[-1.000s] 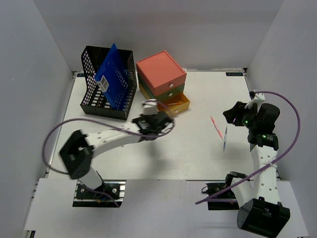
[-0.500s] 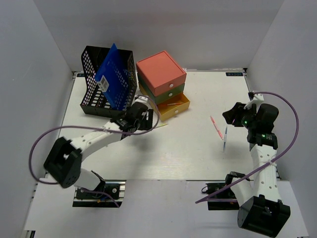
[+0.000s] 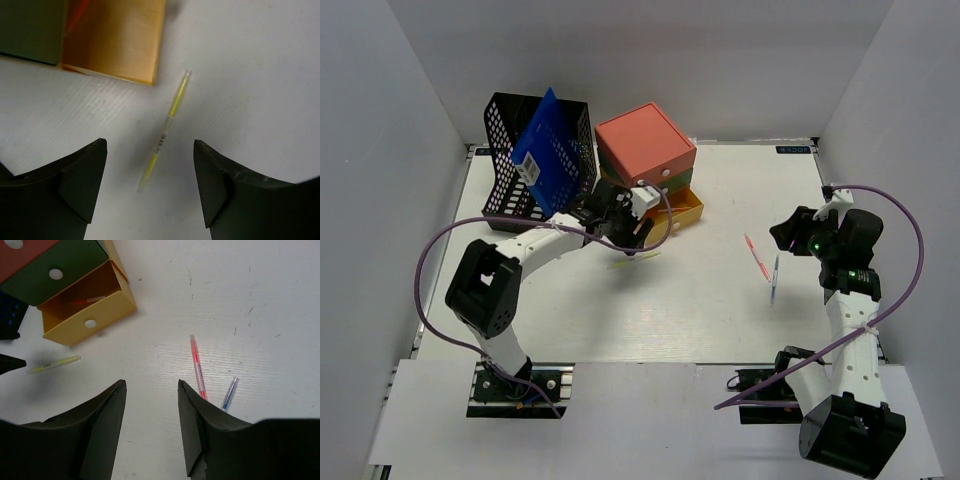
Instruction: Organize the desk
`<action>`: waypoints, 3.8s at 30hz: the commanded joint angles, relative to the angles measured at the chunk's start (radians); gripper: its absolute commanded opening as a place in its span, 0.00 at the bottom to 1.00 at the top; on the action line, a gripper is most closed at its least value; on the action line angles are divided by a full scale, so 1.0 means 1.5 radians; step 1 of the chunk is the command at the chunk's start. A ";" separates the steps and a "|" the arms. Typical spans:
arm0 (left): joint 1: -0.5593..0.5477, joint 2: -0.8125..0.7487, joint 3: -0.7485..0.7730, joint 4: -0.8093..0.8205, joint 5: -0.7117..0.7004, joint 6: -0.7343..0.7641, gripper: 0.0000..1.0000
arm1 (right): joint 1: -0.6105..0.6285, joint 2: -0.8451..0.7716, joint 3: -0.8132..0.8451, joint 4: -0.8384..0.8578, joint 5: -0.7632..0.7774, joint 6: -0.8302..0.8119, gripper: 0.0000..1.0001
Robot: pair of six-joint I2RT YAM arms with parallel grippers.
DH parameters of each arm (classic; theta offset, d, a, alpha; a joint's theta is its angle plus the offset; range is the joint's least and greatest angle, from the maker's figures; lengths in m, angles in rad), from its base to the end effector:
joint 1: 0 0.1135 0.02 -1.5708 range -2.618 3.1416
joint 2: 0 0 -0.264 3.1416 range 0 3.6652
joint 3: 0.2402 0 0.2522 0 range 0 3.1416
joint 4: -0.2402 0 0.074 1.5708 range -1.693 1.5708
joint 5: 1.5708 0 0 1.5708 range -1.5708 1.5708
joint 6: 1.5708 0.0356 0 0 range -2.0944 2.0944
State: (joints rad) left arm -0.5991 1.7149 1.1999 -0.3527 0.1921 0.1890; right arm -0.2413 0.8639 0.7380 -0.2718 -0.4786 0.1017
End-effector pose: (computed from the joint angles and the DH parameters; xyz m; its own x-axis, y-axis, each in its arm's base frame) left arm 0.3026 -0.2149 0.2232 -0.4956 0.5617 -0.6624 0.7622 0.6470 -0.0216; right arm 0.1947 -0.0310 0.3021 -0.3945 0.1899 -0.8991 -0.1610 0.9490 0.2711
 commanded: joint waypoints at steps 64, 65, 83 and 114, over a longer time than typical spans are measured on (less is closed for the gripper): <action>-0.030 -0.003 0.087 0.084 0.036 0.182 0.00 | -0.009 -0.001 -0.005 0.031 -0.053 -0.021 0.54; -0.030 0.029 0.103 0.086 0.018 0.189 0.00 | -0.008 -0.001 -0.006 0.031 -0.053 -0.022 0.54; -0.042 0.179 0.253 0.102 -0.057 0.162 0.53 | -0.008 0.005 -0.015 0.035 -0.138 -0.052 0.72; -0.031 -0.413 -0.174 0.111 -0.194 -0.127 0.91 | 0.225 0.453 0.103 -0.037 0.315 -0.293 0.64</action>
State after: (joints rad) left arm -0.6491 1.1503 0.9195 -0.1837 -0.0570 -0.0101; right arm 0.0937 1.5265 0.8604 -0.3851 -0.0757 -0.3241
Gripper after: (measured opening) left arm 0.907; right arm 0.646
